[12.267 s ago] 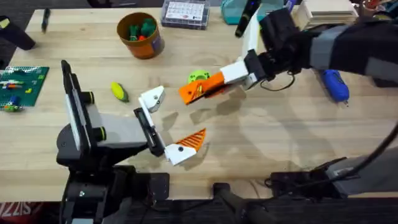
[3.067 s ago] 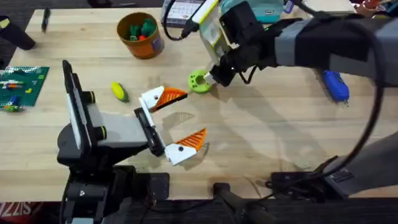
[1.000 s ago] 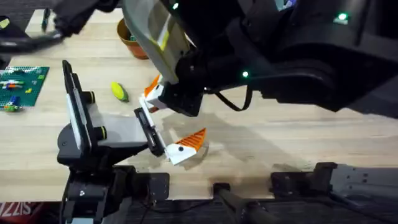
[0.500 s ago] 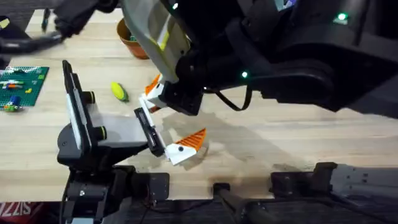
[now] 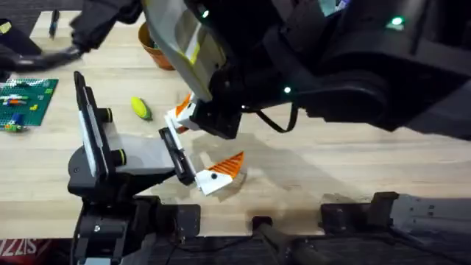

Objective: Pick up the gripper from the table and insert it into the empty holder that is missing its gripper. Then pick up a screw, insert it into the mounting hole, and use the screwdriver to tighten it. Finally, clean up the table by picking up the vegetable and placing it into the bucket.

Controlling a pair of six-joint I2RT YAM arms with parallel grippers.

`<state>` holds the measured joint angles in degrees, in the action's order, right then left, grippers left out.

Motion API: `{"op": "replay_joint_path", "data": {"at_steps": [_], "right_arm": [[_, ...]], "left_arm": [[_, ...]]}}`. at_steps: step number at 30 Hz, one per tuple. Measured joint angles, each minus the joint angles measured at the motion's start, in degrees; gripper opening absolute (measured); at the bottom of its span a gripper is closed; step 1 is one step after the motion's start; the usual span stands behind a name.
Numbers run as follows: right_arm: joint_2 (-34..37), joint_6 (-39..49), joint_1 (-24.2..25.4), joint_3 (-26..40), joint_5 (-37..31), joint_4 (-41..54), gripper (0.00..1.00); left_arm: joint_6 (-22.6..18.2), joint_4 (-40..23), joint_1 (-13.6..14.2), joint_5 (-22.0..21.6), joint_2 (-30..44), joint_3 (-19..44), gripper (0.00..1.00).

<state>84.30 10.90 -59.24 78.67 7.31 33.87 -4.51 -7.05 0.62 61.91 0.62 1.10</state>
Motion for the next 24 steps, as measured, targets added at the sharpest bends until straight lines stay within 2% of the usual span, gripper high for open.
{"op": "replay_joint_path", "data": {"at_steps": [24], "right_arm": [[0.58,-0.02,0.0,0.0,0.0,-1.63,0.004]], "left_arm": [[0.0,0.0,0.0,0.0,0.0,0.0,0.997]]}}
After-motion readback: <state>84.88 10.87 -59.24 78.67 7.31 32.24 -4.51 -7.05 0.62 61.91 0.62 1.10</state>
